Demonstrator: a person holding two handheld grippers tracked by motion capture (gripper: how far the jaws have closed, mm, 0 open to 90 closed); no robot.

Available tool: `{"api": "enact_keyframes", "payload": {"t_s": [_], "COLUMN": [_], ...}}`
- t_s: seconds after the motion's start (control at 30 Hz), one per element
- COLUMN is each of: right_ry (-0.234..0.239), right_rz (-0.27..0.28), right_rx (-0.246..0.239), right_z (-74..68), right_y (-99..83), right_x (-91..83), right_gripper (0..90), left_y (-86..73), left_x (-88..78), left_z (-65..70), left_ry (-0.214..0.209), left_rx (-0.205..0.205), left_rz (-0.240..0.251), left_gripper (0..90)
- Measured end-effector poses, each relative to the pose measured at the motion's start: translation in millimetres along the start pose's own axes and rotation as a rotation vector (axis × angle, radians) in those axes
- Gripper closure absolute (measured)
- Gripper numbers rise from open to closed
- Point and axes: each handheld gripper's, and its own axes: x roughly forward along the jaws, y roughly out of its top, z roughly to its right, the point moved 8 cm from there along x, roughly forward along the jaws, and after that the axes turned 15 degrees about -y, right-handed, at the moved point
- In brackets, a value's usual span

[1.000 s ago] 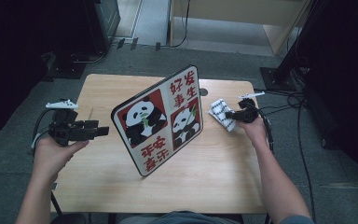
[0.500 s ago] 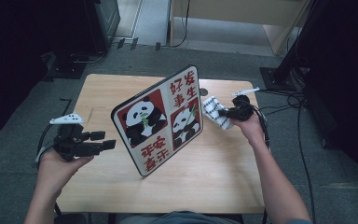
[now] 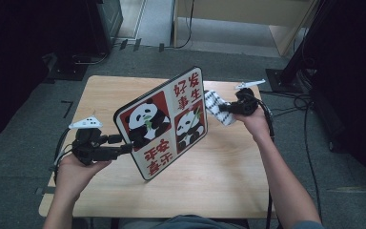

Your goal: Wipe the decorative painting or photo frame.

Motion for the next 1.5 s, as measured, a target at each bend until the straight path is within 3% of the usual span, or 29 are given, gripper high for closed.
{"api": "enact_keyframes", "payload": {"t_s": [0.1,0.17,0.37,0.5,0.67,0.97,1.17,1.5], "right_ry": [0.002,-0.006,0.014,0.027,0.031,0.029,0.033,0.062], "right_rz": [0.013,0.023,0.044,0.068,0.069,0.086,0.105,0.129], "right_rx": [-0.016,-0.026,-0.028,-0.025,-0.023,-0.064,-0.098,-0.123], "right_z": [-3.7,-5.9,-12.5,-18.1,-21.7,-28.2,-36.8,-59.1], "right_y": [9.5,20.4,39.9,55.7,72.3,115.9,150.1,177.4], "right_x": [-5.4,-11.3,-22.7,-31.7,-39.7,-55.8,-67.7,-75.6], "right_gripper": [79.7,79.7,79.7,79.6,79.8,79.8,80.0,80.0], "left_y": [2.0,3.2,4.7,8.1,12.4,18.1,18.7,19.9], "left_x": [4.5,7.5,15.8,16.6,15.7,17.9,19.9,19.7], "left_z": [-0.6,-0.4,0.3,-1.5,-5.0,-7.1,-10.3,-14.8], "left_ry": [0.004,0.004,-0.013,0.007,-0.023,-0.059,-0.060,-0.069], "left_rx": [0.010,0.015,0.009,0.026,0.006,-0.005,-0.003,0.003], "left_rz": [0.003,0.009,0.001,0.018,0.028,0.061,0.058,0.084], "left_gripper": [42.7,52.2,58.0,64.9,68.0,73.6,77.5,78.4]}}
